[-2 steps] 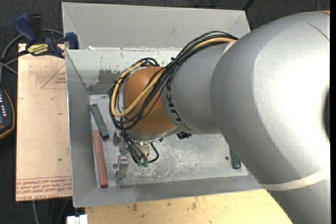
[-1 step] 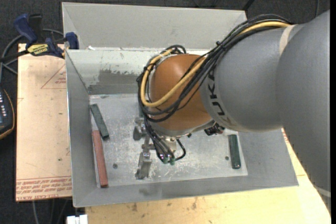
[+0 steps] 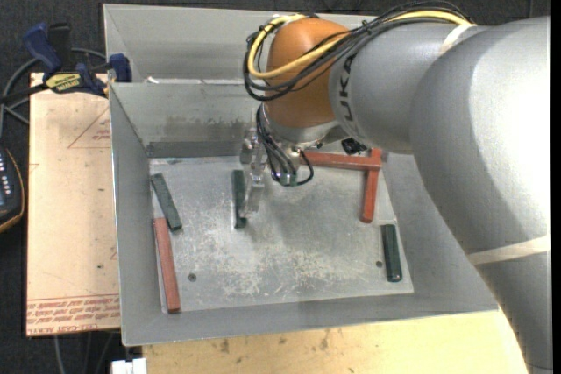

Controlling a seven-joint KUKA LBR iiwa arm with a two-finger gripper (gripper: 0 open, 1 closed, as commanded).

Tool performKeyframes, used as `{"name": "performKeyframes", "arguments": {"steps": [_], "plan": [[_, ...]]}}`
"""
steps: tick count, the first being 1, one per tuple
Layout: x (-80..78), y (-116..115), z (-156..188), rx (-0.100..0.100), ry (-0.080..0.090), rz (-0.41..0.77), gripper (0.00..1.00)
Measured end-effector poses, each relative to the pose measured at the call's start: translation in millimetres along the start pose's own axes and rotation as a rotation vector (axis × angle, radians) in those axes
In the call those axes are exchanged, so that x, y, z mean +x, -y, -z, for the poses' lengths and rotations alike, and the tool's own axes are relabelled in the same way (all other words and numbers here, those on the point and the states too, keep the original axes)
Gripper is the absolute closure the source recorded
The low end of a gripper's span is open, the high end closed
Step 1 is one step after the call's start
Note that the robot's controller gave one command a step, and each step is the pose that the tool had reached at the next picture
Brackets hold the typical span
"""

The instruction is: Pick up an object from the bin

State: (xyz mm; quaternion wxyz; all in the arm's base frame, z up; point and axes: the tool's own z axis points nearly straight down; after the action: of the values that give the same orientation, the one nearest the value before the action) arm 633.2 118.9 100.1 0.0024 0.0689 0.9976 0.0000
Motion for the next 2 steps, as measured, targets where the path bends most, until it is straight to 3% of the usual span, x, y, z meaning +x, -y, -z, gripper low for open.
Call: {"name": "performKeyframes", "arguments": {"steps": [1,2], "plan": [[-1.2,32,-31,0.0,-0.005,0.241,0.0],[20.6,-52,-30,-0.005,-0.001,0.476,0.0]]}}
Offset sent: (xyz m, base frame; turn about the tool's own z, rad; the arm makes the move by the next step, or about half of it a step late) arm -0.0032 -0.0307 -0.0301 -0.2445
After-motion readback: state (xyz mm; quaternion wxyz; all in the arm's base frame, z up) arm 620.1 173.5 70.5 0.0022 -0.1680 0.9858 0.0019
